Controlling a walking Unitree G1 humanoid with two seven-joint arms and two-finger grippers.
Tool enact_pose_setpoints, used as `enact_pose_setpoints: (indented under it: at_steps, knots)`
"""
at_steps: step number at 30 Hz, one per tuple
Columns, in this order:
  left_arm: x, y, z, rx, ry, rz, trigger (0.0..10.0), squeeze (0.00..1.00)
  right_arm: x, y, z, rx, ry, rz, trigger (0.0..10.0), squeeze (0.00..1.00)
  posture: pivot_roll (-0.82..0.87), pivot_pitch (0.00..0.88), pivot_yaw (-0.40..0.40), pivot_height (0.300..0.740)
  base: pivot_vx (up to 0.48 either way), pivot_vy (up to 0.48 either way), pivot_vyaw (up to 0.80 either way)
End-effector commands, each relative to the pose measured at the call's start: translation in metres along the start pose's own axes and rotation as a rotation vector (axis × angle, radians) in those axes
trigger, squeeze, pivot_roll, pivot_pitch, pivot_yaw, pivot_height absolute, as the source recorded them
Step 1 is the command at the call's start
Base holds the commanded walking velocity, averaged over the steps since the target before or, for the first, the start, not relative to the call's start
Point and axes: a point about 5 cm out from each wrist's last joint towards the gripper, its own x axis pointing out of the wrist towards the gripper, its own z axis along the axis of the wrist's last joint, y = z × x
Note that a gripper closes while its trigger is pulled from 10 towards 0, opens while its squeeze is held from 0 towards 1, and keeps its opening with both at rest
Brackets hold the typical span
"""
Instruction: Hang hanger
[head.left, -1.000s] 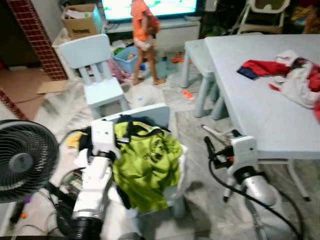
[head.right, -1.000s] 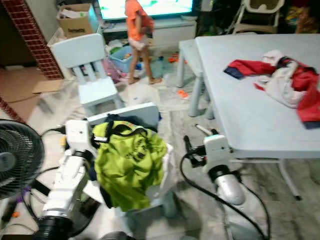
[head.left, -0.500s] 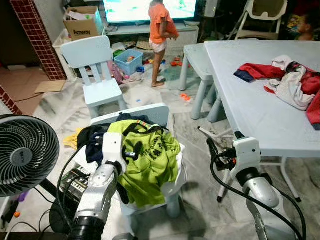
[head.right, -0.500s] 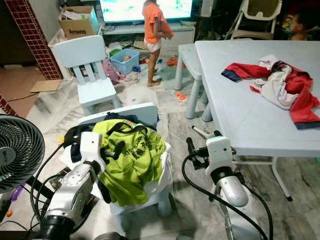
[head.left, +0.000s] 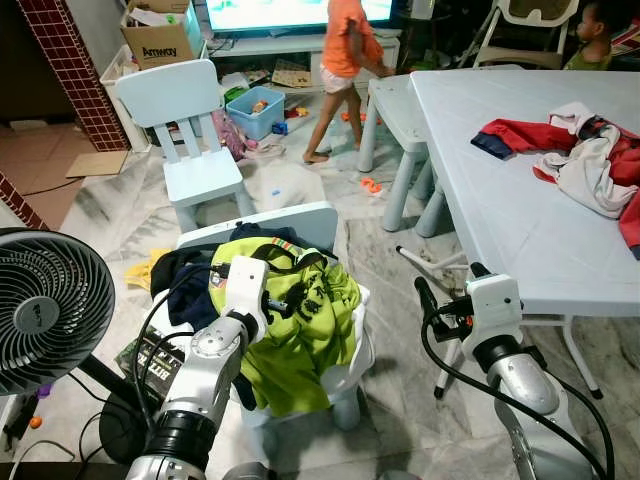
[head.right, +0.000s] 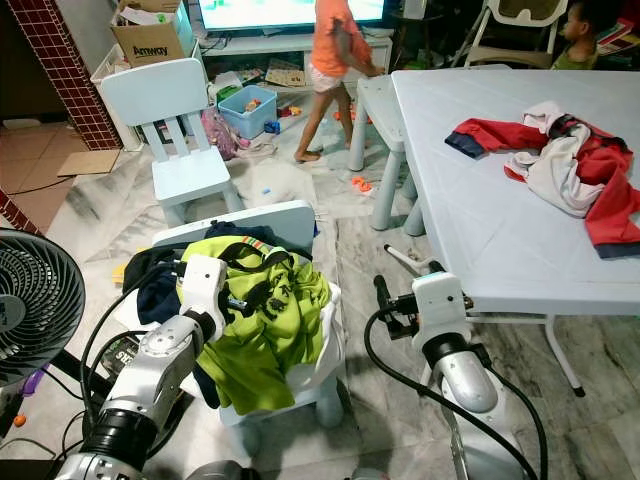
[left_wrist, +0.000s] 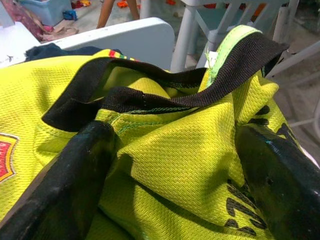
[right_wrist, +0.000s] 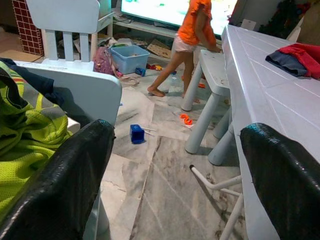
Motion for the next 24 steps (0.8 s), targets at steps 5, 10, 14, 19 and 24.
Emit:
enact_pose_setpoints:
  at_steps: [5, 10, 14, 19, 24]
  knots:
    - [0.007, 0.010, -0.001, 0.036, 0.029, 0.041, 10.0, 0.00, 0.000, -0.001, 0.008, -0.018, -0.025, 0.010, 10.0, 0.00, -0.10, 0.000, 0.020, 0.740, 0.000, 0.000, 0.00]
    - [0.008, 0.018, -0.004, -0.016, 0.058, 0.074, 10.0, 0.00, 0.000, 0.001, 0.009, -0.022, -0.029, 0.014, 10.0, 0.00, -0.10, 0.000, 0.020, 0.740, 0.000, 0.000, 0.00]
    - [0.006, 0.010, -0.009, -0.015, 0.064, 0.009, 0.0, 0.00, 0.002, 0.001, 0.009, -0.022, -0.032, 0.017, 10.0, 0.00, -0.10, 0.000, 0.020, 0.740, 0.000, 0.000, 0.00]
    - [0.007, -0.016, -0.015, 0.049, 0.091, -0.118, 0.0, 0.00, 0.003, 0.004, 0.009, -0.023, -0.031, 0.024, 10.0, 0.00, -0.09, 0.000, 0.014, 0.740, 0.000, 0.000, 0.00]
    - [0.005, -0.037, -0.018, 0.084, 0.119, -0.249, 2.2, 0.00, 0.004, 0.003, 0.010, -0.027, -0.035, 0.024, 10.0, 0.00, -0.09, 0.000, 0.015, 0.740, 0.000, 0.000, 0.00]
